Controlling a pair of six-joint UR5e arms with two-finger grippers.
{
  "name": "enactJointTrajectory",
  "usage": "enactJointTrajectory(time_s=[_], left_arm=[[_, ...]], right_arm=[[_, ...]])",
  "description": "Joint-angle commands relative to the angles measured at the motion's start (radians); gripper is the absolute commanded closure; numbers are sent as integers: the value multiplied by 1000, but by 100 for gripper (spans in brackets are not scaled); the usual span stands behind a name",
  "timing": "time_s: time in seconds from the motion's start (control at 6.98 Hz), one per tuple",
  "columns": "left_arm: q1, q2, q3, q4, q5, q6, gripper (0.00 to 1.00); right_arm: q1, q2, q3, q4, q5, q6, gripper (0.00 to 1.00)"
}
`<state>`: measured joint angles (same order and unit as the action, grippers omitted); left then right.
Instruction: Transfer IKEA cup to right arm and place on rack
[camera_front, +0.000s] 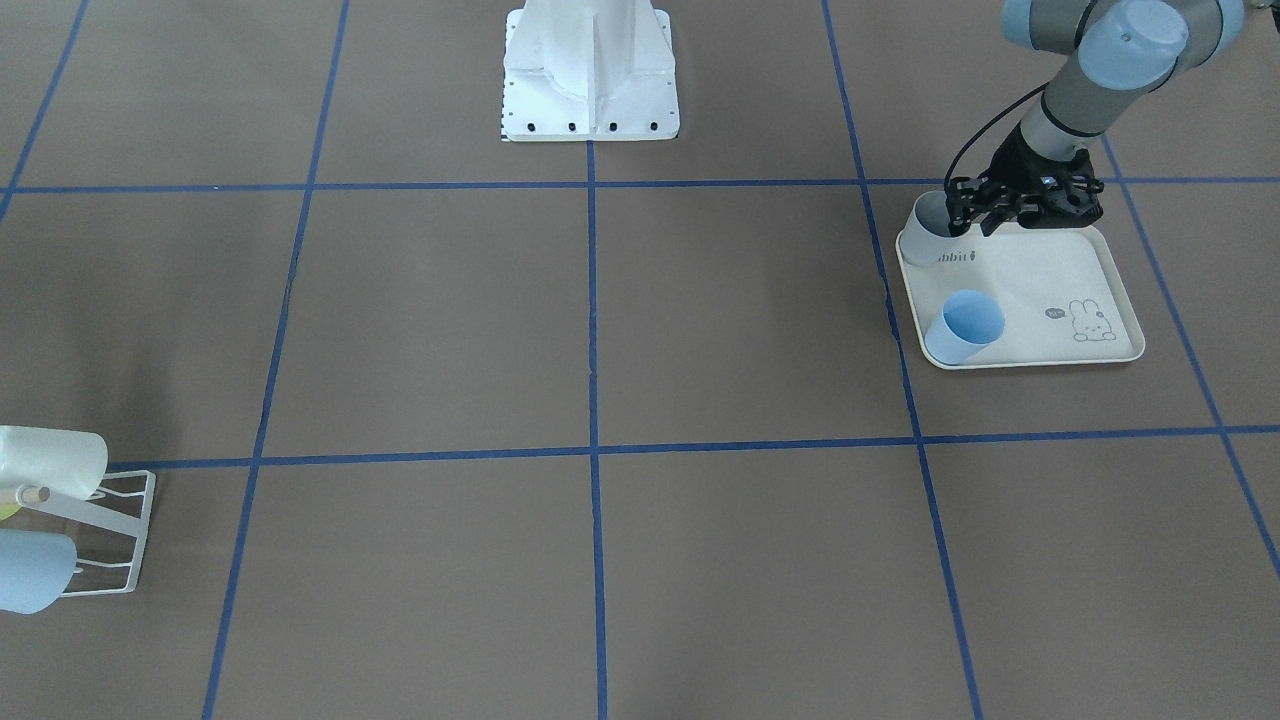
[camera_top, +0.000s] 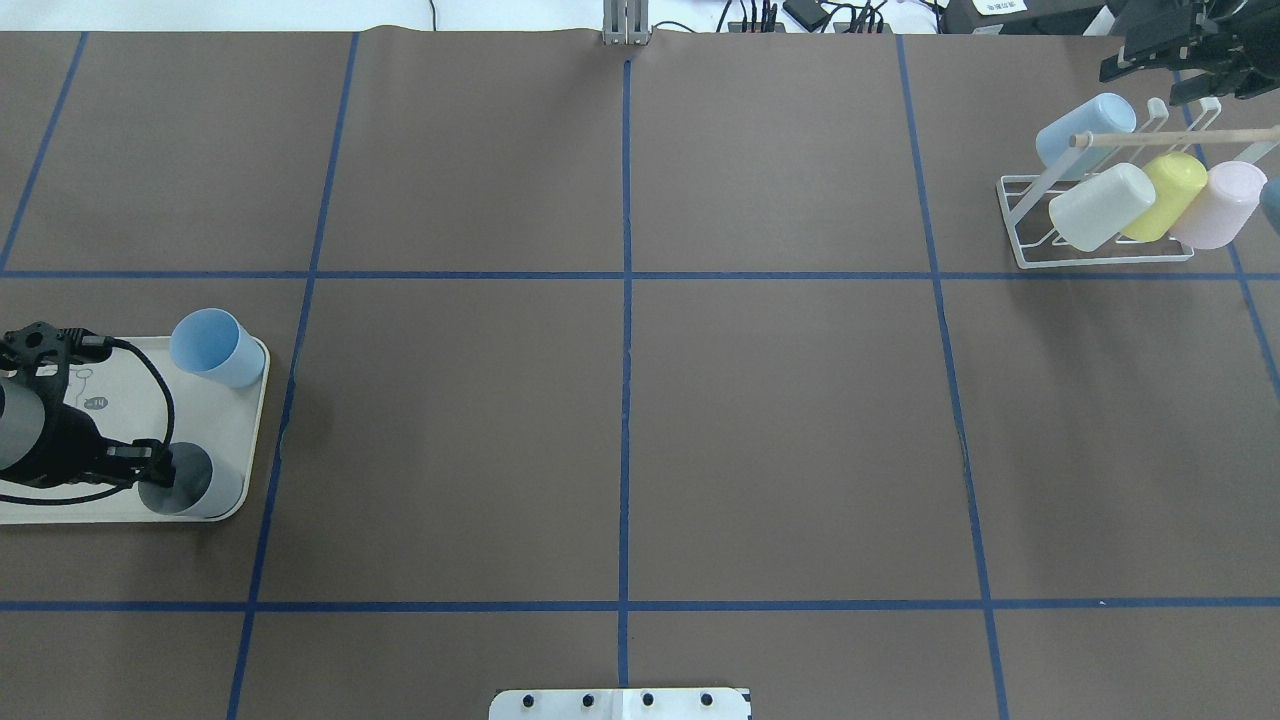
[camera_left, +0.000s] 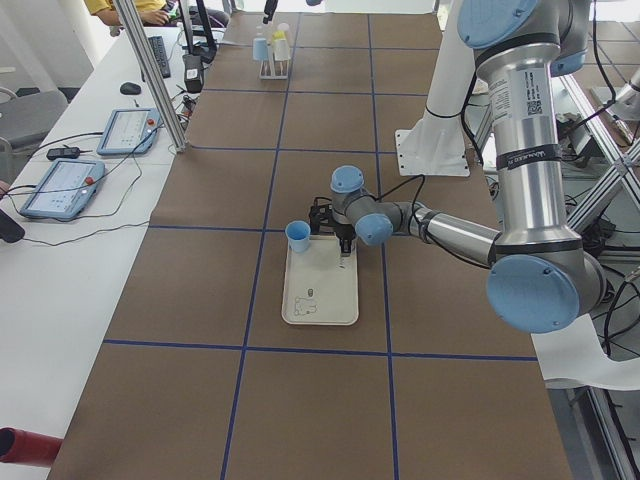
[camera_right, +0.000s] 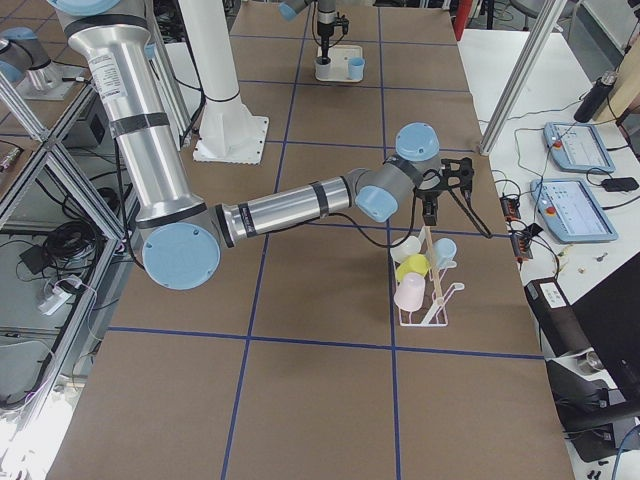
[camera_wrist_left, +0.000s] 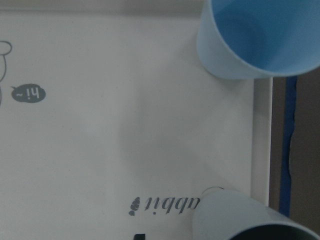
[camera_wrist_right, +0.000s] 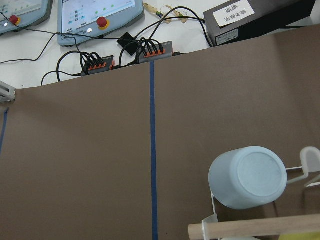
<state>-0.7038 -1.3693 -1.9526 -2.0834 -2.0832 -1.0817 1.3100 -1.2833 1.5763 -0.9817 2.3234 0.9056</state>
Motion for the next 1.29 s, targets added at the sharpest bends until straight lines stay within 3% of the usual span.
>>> enactJointTrajectory(time_s=[0.0, 0.29, 0.43, 0.57, 1.0, 1.15], left_arm=[[0, -2, 6, 11, -38, -1, 100], [-70, 41, -17, 28, -153, 11, 100], [-215, 36, -29, 34, -167, 61, 100], [-242, 6, -43, 37, -166, 66, 100], [-272, -188, -89, 29, -161, 39, 100], [-267, -280, -79, 28, -175, -175, 100]], right_arm=[[0, -14, 17, 0, 2, 1, 0], [0, -16, 22, 0, 7, 1, 0], [0, -17, 52, -2, 13, 7, 0], [-3, -16, 95, -5, 28, 72, 0], [-180, -14, 302, -3, 19, 455, 0], [-280, -8, 370, -2, 4, 593, 0]])
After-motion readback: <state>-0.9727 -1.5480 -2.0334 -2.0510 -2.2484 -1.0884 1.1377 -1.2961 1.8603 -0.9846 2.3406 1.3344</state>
